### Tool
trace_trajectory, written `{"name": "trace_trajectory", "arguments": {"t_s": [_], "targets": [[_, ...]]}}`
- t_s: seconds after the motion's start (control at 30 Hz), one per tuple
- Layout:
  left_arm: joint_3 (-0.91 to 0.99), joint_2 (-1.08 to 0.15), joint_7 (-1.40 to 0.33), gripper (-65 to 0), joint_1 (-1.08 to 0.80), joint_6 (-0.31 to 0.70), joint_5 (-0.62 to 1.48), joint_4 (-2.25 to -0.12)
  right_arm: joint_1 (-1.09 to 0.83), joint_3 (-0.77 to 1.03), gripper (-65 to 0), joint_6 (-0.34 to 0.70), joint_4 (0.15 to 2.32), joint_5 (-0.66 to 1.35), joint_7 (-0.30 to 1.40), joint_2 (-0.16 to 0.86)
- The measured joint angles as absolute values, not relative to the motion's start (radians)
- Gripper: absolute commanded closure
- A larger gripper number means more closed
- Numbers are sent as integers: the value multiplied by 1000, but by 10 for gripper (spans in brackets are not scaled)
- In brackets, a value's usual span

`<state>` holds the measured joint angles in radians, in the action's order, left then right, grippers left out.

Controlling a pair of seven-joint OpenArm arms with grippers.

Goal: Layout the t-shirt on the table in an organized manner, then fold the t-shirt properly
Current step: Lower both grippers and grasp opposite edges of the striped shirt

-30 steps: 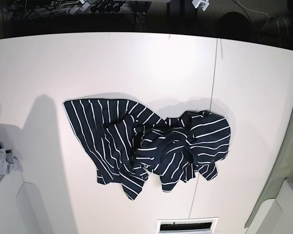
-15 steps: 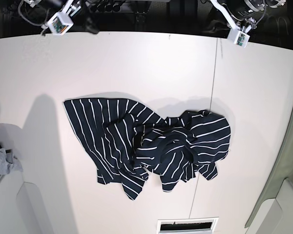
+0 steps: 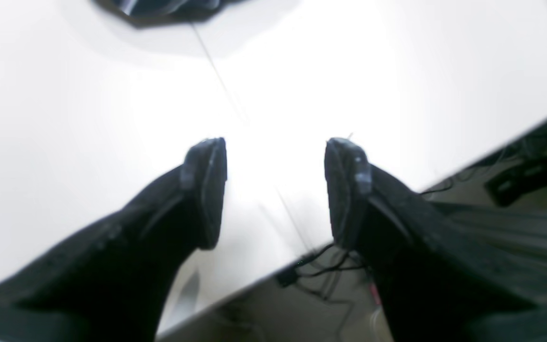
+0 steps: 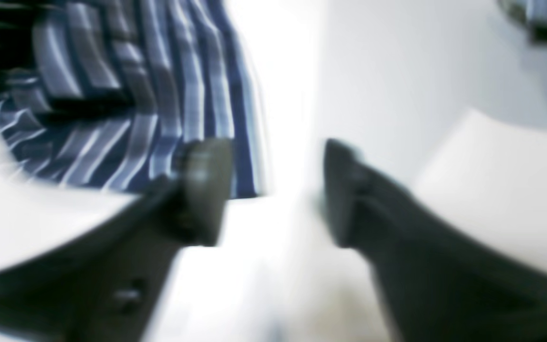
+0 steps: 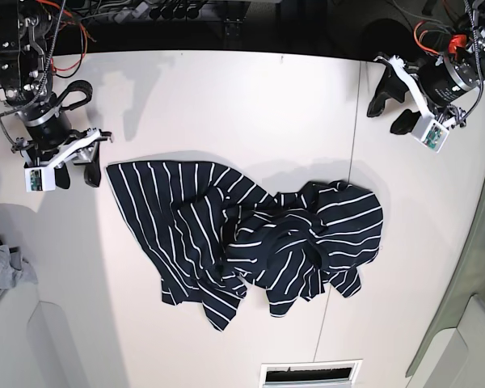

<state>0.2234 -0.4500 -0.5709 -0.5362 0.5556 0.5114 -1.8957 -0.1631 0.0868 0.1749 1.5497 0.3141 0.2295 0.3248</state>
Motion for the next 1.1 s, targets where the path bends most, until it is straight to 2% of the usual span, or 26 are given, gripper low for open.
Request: {"name": "trace_trajectory", "arguments": {"t_s": [0.07,0.23,0.3,0.4,0.63,0.77,0.8,0.83,0.87,0.93,0.97,1.1], "targets": [[184,-458,-561,-360,-443,555,508,-1809,-89,88,-445,178,1433,315,235,295],[65,-457,-521,-362,-171,504,479,-1546,72,85,-445,186,1200,317,236,218],[38,-455,-504,-392,-82,493,459,-1446,109,86,-445,179,1139,311,235,204],[33,-452,-508,-436,36,488,474,-1317,145,93,-445,199,1081,310,213,183],[-15,-434,-497,-436,232,486,503,-1093,164,93,-443,278,1038,316,199,99],[-109,-375,-444,-434,267,487,416,-1013,167,93,-442,278,1038,255,198,75],[-130,-365,-425,-422,272,487,393,-1002,167,93,-436,278,1038,244,197,73],[-148,-362,-410,-370,274,487,365,-999,167,92,-391,284,1038,229,196,74],[-160,-362,-400,-270,276,486,340,-999,167,92,-308,284,1038,208,198,74],[-169,-366,-395,-22,279,458,312,-999,167,93,-81,280,1037,183,210,75],[-169,-370,-400,0,279,437,312,-999,167,93,0,280,1036,173,210,75],[-169,-418,-493,0,285,366,319,-1040,164,92,0,310,1064,156,237,96]]}}
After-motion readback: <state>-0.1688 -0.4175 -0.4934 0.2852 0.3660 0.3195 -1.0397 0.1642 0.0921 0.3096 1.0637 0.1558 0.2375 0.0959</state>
